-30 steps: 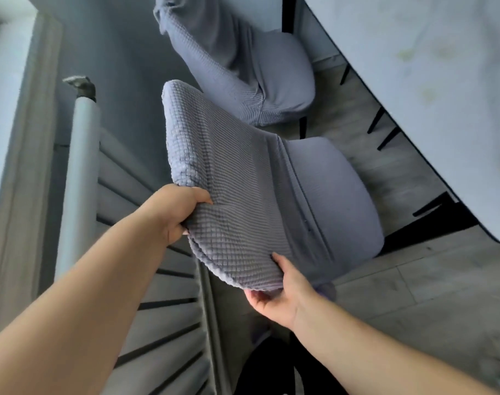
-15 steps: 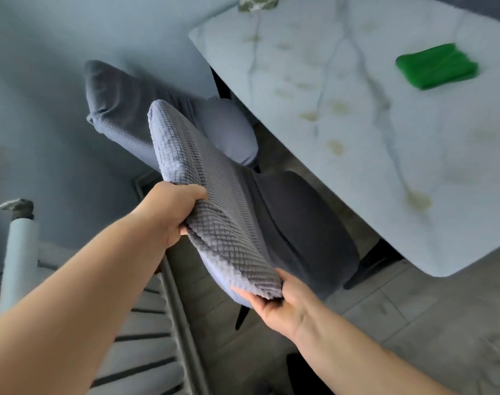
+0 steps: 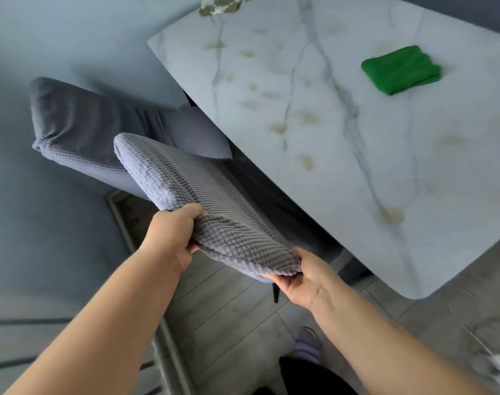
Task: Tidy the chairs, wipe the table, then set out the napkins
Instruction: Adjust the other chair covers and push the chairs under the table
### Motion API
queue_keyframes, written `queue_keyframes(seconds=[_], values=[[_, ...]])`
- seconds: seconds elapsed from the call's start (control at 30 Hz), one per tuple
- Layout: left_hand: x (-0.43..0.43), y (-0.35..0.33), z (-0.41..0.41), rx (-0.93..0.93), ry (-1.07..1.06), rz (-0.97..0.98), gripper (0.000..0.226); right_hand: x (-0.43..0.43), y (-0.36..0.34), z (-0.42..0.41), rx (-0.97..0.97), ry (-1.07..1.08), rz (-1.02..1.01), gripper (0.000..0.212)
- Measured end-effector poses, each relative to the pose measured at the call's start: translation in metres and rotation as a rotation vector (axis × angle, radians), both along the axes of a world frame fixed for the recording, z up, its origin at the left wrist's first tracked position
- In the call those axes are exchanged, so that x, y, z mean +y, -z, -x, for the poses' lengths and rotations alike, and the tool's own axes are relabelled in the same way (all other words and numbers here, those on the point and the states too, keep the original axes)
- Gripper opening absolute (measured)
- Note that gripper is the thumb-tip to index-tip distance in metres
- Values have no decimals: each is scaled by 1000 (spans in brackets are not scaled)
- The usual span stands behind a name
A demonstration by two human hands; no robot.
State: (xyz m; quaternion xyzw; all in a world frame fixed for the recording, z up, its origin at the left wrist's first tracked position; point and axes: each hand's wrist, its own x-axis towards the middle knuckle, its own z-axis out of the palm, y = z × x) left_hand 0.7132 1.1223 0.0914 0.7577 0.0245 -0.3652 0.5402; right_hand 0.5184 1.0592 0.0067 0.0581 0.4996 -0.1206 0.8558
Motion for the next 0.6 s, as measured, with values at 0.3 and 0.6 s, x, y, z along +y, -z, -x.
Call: queue_keyframes(seconds=[0.3, 0.6], values=[[-38, 25, 32, 64, 38, 27, 14, -33, 32, 27, 72, 81, 56, 17], [-50, 29, 43, 57, 78, 87, 14, -36, 47, 34, 59, 134, 15, 8]])
